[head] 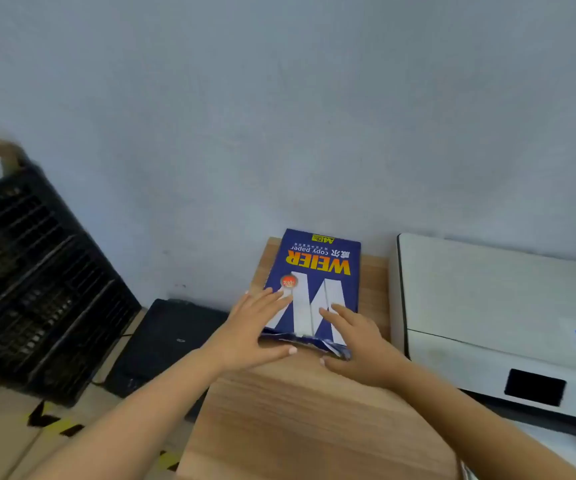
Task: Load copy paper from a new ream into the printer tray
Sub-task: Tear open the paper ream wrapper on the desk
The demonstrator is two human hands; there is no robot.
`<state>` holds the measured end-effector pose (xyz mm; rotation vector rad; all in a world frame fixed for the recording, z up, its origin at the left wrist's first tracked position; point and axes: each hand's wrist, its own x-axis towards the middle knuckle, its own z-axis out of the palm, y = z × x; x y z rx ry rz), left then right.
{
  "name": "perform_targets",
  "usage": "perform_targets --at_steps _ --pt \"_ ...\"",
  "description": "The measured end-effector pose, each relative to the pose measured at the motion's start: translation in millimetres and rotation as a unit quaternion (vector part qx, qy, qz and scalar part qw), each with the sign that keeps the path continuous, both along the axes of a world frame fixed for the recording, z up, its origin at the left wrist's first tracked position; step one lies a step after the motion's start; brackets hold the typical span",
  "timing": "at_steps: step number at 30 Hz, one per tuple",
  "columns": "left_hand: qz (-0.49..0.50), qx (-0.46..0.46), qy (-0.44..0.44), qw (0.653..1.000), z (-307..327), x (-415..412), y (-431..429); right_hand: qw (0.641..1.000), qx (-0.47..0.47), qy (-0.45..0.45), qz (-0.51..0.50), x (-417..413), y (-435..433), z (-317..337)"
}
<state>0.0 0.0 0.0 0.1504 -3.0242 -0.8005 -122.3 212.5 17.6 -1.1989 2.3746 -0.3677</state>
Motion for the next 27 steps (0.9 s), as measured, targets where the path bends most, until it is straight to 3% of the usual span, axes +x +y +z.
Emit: perform_targets --at_steps 8,13,27 --pt "-0.003 -0.036 -0.025 0.999 -60 -48 -18 0.998 -0.011 0.023 -0.057 -35 -55 -67" --pt "0.002 -0.090 -0.027 0.996 -100 -83 -32 0.980 -0.052 0.002 -0.192 -54 -85 -93" --pt "0.011 -0.124 0.044 0.991 -141 -98 -27 0.936 -0.150 -0.053 -0.315 -63 -94 -126"
